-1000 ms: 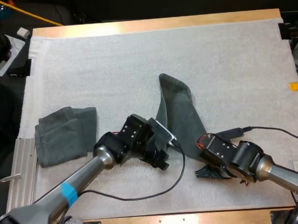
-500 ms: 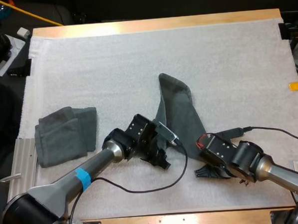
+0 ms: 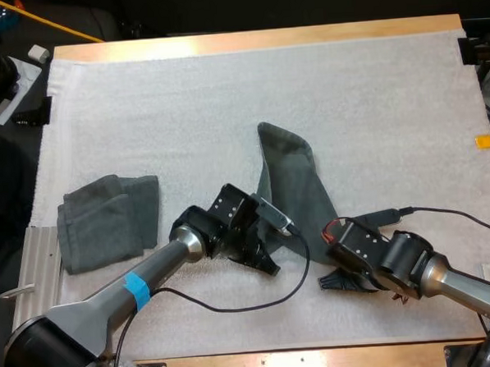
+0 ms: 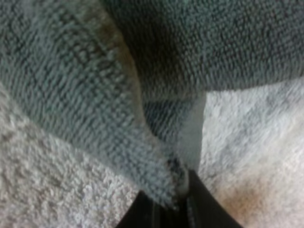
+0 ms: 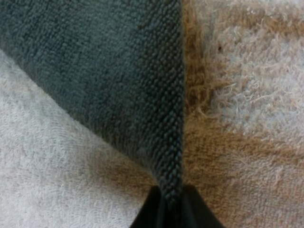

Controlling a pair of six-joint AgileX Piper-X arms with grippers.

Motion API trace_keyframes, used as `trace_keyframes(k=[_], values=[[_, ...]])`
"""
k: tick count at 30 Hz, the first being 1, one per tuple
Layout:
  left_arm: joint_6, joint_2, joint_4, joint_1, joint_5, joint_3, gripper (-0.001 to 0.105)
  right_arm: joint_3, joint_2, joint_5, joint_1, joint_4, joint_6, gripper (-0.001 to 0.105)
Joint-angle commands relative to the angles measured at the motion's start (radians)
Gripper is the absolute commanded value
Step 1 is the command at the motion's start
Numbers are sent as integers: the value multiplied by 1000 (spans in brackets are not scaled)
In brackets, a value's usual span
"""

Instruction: Pick towel from pile, fold and stack

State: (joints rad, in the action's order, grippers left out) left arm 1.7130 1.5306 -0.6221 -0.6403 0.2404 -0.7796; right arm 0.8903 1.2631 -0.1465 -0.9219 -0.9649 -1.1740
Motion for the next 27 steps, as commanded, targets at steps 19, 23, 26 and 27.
trace_keyframes(k=[19, 23, 26, 27], values=[[-10, -395, -327, -4, -10, -159, 0, 82, -160, -50, -1, -53, -23, 0], [-4, -488, -421, -5, -18, -236, 0, 158, -221, -72, -2, -103, -23, 0], [0, -539, -496, -7, -24, -306, 0, 216, -255, -80, -4, -146, -24, 0], [0, -550, -521, -8, -27, -330, 0, 235, -264, -80, -6, -163, -23, 0]])
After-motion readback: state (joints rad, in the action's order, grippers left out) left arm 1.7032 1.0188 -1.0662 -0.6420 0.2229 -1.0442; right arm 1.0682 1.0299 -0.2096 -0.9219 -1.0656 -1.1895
